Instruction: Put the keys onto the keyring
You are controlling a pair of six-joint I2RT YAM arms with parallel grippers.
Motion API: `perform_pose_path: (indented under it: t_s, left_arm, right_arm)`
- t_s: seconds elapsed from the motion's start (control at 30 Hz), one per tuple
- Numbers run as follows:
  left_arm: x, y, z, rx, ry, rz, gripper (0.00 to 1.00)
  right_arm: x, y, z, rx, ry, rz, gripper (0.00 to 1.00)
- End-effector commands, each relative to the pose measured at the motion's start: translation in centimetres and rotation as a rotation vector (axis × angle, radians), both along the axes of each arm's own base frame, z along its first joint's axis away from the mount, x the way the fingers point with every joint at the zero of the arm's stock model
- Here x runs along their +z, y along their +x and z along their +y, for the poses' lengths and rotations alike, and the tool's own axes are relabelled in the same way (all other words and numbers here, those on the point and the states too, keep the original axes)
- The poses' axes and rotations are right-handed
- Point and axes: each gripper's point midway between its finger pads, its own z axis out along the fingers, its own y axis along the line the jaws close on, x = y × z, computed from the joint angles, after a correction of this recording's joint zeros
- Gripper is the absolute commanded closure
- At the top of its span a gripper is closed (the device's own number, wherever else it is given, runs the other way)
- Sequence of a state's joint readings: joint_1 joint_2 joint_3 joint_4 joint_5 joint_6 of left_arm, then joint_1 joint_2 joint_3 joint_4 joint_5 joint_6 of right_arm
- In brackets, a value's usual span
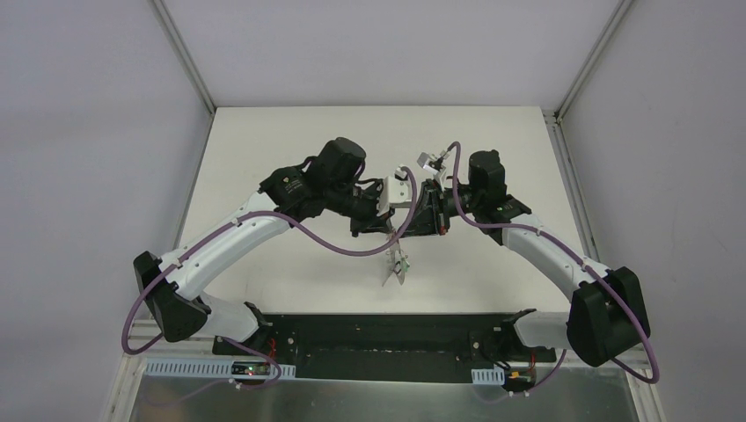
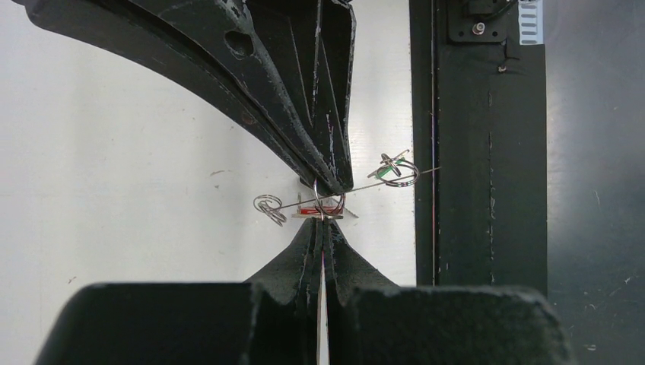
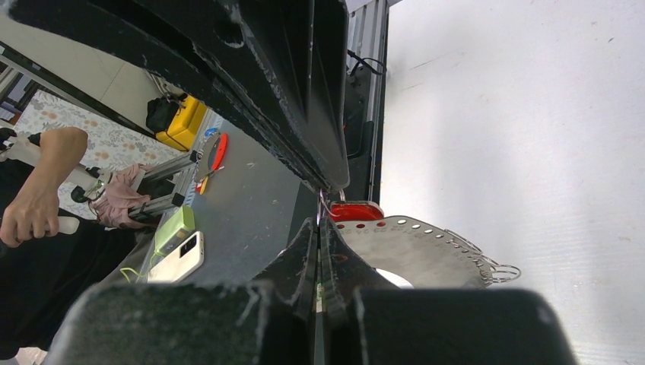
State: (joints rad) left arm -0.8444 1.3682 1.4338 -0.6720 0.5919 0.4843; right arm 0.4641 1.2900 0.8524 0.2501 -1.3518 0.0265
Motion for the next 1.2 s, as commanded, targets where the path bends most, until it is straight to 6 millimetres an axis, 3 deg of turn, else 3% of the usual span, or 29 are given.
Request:
perform_pose_path:
  t_s: [0.0, 0.57, 1.17]
  left_arm:
    - [1.7, -0.8, -0.5, -0.048, -0.036, -0.020, 1.00]
    - [2.1, -0.6, -0.6, -0.046, -0.035, -0.026, 1.00]
    - [1.1, -0.6, -0.7, -0.055, -0.013, -0.025, 1.00]
  right_arm:
    - [0.8, 0.1, -0.1, 0.018, 0.028, -0.039, 1.00]
    - [0.4, 0.2, 0.2, 0.019, 0.014, -0.040, 1.00]
    - [0.8, -0.3, 0.0, 0.037, 0.026, -0.055, 1.00]
